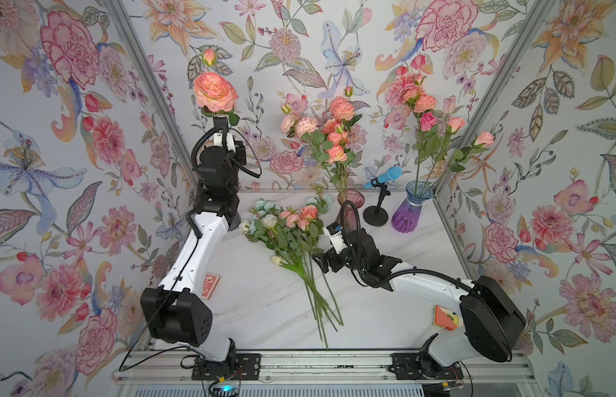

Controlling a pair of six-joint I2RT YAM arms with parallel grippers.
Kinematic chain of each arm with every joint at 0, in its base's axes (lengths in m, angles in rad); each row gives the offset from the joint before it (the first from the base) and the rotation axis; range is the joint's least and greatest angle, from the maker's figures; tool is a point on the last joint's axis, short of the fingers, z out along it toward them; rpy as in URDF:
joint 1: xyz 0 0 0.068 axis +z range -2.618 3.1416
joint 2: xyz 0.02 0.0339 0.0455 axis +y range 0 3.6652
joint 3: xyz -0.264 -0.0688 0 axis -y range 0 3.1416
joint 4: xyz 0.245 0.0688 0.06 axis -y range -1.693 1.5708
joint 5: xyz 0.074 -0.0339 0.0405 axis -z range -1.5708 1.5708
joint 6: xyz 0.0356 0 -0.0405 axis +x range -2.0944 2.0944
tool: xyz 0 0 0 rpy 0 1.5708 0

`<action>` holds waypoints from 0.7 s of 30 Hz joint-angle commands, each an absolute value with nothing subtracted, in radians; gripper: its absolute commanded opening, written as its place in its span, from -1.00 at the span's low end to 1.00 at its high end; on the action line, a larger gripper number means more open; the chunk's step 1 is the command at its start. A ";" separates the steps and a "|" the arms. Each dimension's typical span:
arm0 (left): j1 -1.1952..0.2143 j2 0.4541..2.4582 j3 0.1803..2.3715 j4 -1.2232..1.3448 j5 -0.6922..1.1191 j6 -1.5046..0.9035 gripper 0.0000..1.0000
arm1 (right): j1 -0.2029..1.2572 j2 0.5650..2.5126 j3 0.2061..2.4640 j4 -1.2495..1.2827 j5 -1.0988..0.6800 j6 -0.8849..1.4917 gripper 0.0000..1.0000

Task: Place the pink flowers into the vase
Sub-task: Place the flower in the vase.

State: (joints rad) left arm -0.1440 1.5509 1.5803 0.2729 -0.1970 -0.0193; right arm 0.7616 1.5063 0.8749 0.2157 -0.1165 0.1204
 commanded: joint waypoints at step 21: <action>-0.119 1.480 1.448 0.305 -0.261 -0.078 0.06 | 0.776 1.533 0.887 0.250 -0.126 0.147 0.99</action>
